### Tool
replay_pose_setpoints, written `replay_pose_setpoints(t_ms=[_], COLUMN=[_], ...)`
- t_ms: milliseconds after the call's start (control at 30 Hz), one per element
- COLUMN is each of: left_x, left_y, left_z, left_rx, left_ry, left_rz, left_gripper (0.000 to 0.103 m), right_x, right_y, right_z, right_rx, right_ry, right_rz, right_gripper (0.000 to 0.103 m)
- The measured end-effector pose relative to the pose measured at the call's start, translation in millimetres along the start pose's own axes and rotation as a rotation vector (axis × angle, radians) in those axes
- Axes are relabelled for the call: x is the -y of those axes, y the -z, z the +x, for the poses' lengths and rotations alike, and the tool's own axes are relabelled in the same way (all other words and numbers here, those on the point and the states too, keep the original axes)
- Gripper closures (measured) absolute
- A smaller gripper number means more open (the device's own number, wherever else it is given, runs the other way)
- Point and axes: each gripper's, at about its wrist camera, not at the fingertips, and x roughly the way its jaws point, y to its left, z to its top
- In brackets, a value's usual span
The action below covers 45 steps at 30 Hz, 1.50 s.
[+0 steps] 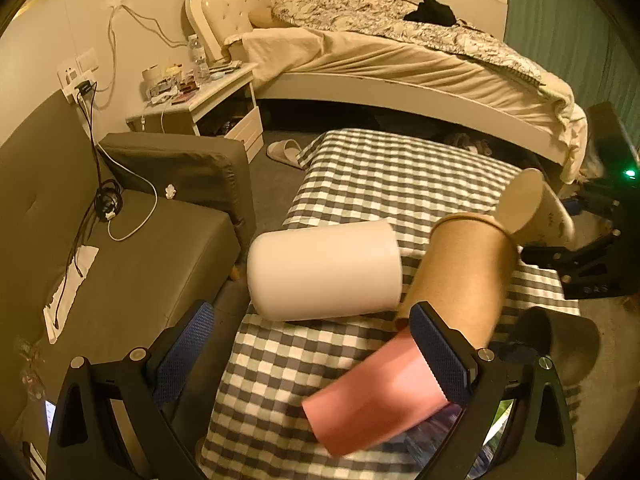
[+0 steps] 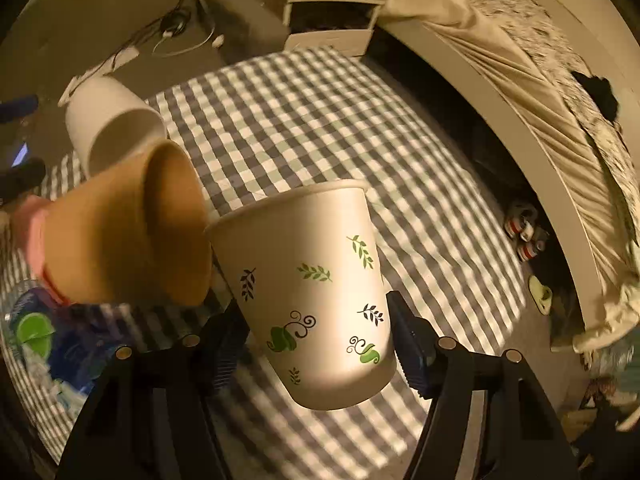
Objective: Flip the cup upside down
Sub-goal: 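Carry the white cup in the right gripper toward the left gripper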
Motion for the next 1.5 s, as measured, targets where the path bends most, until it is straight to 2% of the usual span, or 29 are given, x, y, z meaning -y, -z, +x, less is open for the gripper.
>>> replay_pose_setpoints(t_ms=[100, 233, 400, 533, 667, 833, 967, 1067, 1267, 1433, 1500], left_x=[-2.3, -9.0, -23.9, -38.3, -57.8, -83.3, -96.5, -102.7, -114.2, -103.6, -95.8], left_y=[1.4, 7.7, 31.0, 58.3, 89.6, 124.6, 143.9, 155.4, 165.6, 169.1, 170.4], left_z=[-20.8, -58.0, -102.9, -121.0, -129.0, -123.1, -116.2, -111.8, -109.6, -112.5, -112.8], left_rx=[0.018, 0.066, 0.133, 0.149, 0.173, 0.153, 0.132, 0.12, 0.101, 0.106, 0.101], left_ry=[0.023, 0.055, 0.087, 0.094, 0.048, 0.025, 0.009, -0.008, -0.023, -0.022, -0.02], left_rz=[-0.008, -0.016, -0.001, 0.011, 0.023, -0.026, -0.037, -0.033, -0.046, -0.015, -0.005], left_gripper=[0.002, 0.002, 0.002, 0.002, 0.002, 0.002, 0.002, 0.002, 0.002, 0.002, 0.002], right_x=[-3.5, -31.2, -86.7, -141.4, -181.5, -223.4, -236.0, -243.8, -252.1, -249.8, -248.6], right_y=[13.0, 29.0, 57.2, 81.1, 105.4, 124.5, 133.6, 132.5, 128.3, 130.4, 129.4], right_z=[-35.2, -88.0, -156.9, -181.8, -176.0, -127.6, -91.9, -76.4, -63.5, -58.9, -59.3], right_rx=[0.021, 0.06, 0.115, 0.14, 0.146, 0.032, -0.027, -0.049, -0.044, -0.015, -0.003], right_ry=[0.02, 0.04, 0.051, 0.049, -0.011, -0.036, -0.054, -0.016, 0.003, -0.008, -0.02], right_rz=[0.029, 0.1, 0.247, 0.415, 0.598, 0.717, 0.803, 0.803, 0.817, 0.839, 0.849], right_gripper=[0.038, 0.038, 0.037, 0.037, 0.037, 0.038, 0.038, 0.038, 0.037, 0.037, 0.022])
